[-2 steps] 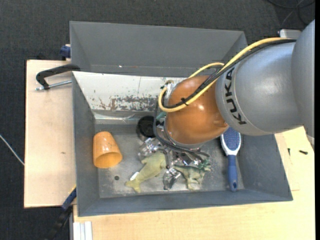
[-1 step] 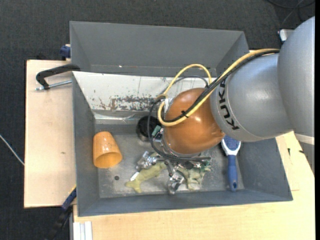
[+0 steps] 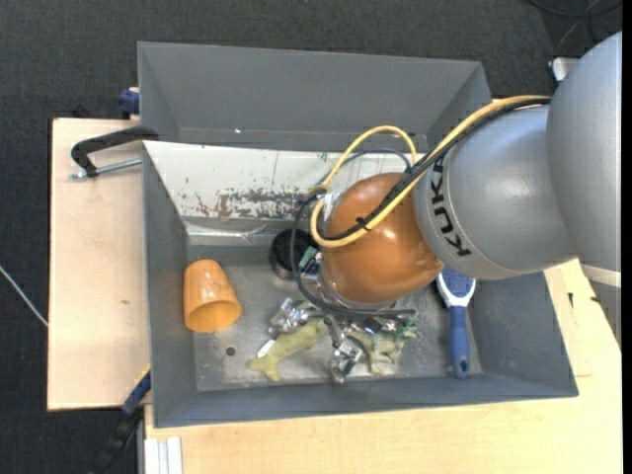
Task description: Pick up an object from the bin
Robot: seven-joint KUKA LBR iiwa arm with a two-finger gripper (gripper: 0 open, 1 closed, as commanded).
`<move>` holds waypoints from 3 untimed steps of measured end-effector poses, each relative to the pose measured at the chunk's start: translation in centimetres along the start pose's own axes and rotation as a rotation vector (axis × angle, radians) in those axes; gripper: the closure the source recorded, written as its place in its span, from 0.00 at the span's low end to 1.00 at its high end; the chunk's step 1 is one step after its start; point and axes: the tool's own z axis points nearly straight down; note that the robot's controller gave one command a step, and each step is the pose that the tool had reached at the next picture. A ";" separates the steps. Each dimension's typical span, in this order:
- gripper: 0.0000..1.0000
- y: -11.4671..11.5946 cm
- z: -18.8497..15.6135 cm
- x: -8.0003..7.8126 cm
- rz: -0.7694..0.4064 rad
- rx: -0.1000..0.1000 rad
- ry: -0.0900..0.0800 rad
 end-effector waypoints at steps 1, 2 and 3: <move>1.00 -0.1 -0.1 0.0 0.000 0.000 0.001; 1.00 -0.1 -2.6 -0.2 0.001 0.003 -0.003; 1.00 -0.1 -3.7 -0.4 0.003 0.002 -0.003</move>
Offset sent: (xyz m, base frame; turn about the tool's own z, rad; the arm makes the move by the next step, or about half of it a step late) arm 0.0000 0.0000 0.0000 0.0000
